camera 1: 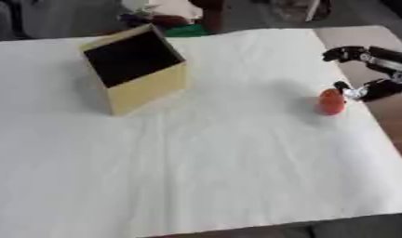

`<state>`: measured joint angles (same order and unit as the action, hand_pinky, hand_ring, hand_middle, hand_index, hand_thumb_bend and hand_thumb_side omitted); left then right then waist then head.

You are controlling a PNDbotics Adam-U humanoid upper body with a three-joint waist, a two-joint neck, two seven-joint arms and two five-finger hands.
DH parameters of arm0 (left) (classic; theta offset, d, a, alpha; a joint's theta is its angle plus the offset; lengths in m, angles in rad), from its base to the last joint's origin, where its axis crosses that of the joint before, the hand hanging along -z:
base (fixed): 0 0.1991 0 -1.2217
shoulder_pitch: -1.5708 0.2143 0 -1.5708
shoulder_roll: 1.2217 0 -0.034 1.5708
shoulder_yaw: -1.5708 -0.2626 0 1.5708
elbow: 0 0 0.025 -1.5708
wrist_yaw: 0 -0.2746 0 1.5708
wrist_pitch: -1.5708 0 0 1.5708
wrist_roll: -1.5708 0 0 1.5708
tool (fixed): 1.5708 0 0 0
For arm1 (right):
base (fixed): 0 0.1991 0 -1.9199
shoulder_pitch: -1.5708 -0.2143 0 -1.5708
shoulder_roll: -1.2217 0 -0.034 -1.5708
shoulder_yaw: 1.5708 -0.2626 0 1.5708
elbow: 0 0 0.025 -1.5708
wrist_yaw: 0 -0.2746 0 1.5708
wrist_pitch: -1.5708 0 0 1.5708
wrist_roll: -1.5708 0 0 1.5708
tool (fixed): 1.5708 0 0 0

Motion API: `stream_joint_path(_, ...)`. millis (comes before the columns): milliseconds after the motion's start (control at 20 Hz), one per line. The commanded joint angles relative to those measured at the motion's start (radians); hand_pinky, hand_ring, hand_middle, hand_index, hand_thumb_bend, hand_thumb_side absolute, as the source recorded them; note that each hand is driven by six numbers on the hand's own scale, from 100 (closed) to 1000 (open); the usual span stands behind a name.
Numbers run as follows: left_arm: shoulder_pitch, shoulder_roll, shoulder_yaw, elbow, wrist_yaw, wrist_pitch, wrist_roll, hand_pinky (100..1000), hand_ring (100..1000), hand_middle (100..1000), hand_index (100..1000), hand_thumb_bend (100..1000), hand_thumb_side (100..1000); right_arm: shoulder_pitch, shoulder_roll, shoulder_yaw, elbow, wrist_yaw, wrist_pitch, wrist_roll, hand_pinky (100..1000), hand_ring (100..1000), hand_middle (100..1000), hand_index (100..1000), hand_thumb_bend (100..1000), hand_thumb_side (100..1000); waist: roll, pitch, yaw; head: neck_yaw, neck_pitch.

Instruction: Pick up objects on the table and place them in the box.

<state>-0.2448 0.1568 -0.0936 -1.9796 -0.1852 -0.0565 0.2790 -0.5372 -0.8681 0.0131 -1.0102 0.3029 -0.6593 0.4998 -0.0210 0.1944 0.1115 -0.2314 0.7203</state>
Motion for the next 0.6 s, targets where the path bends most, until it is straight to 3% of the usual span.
stream_joint_path(50, -0.008, 0.013, 0.000, -0.016, -0.004, -0.001, -0.001, 791, 661, 615, 866, 100, 798, -0.020, -0.038, -0.005, -0.003, 0.012, -0.177, 0.171, 931, 1000, 965, 942, 100, 270, -0.004, -0.017, 0.001, -0.003, -0.003)
stream_joint_path(600, -0.010, 0.014, 0.000, -0.016, -0.005, -0.001, -0.003, 791, 660, 614, 866, 100, 798, -0.018, -0.030, 0.001, 0.037, 0.114, -0.184, 0.166, 941, 1000, 972, 929, 100, 315, -0.006, -0.017, 0.005, -0.007, -0.002)
